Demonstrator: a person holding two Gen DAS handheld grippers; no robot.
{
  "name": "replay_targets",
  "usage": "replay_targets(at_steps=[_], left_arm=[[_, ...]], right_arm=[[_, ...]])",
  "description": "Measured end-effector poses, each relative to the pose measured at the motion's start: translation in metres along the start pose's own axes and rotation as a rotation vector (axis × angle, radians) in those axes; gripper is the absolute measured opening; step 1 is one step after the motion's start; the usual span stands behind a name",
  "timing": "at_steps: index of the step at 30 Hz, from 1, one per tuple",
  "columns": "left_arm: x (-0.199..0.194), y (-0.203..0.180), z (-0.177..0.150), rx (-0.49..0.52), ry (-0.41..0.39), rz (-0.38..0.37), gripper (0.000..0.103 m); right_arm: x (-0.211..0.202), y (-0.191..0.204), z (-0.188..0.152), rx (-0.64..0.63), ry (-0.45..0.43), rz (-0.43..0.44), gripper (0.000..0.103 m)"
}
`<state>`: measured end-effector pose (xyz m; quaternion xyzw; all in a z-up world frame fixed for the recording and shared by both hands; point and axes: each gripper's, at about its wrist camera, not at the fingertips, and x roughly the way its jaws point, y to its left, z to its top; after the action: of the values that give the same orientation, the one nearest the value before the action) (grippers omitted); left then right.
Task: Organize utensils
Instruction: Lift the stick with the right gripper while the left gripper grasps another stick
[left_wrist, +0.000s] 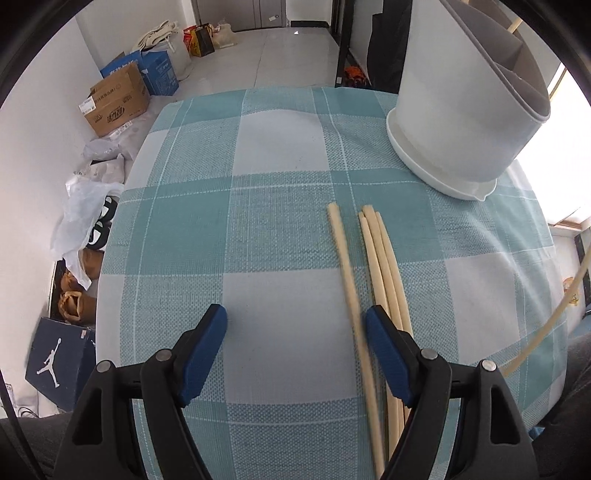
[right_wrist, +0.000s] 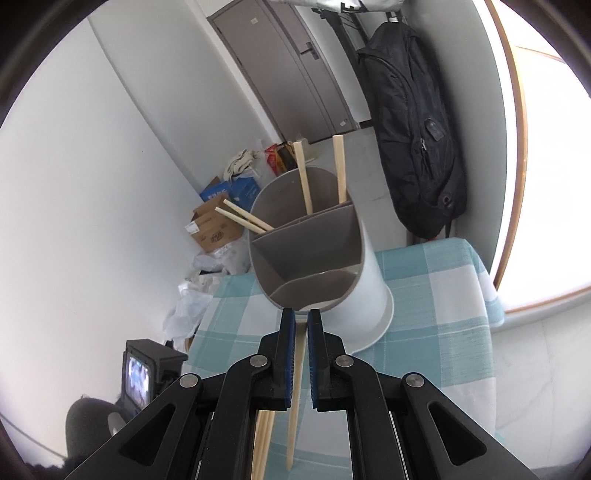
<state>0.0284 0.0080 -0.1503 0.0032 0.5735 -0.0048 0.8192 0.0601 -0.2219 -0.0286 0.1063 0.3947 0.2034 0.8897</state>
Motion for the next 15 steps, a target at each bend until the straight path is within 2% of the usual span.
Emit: replay_targets(at_steps=[7,12,14,15], left_arm=[[0.010,0.010,0.021,-0.029,0.032,0.029,0.074],[0.012,-0.001,0.028,0.000,0.028,0.048,0.074],[0.014,-0.004,0.032,0.013,0.025,0.057,0.072],[0.013,-0.006,0.034,0.018,0.026,0.054,0.066]], right_arm=[[-0.012,-0.017,0.005,0.050,-0.029,0.018,0.006],[-0.013,-0.027,0.007,0.076,-0.027,0.024,0.006],[-0.014,-0.030,0.008,0.078,-0.028,0.024,0.006],[-0.014,-0.031,0.008,0.079,-0.030,0.027,0.006]])
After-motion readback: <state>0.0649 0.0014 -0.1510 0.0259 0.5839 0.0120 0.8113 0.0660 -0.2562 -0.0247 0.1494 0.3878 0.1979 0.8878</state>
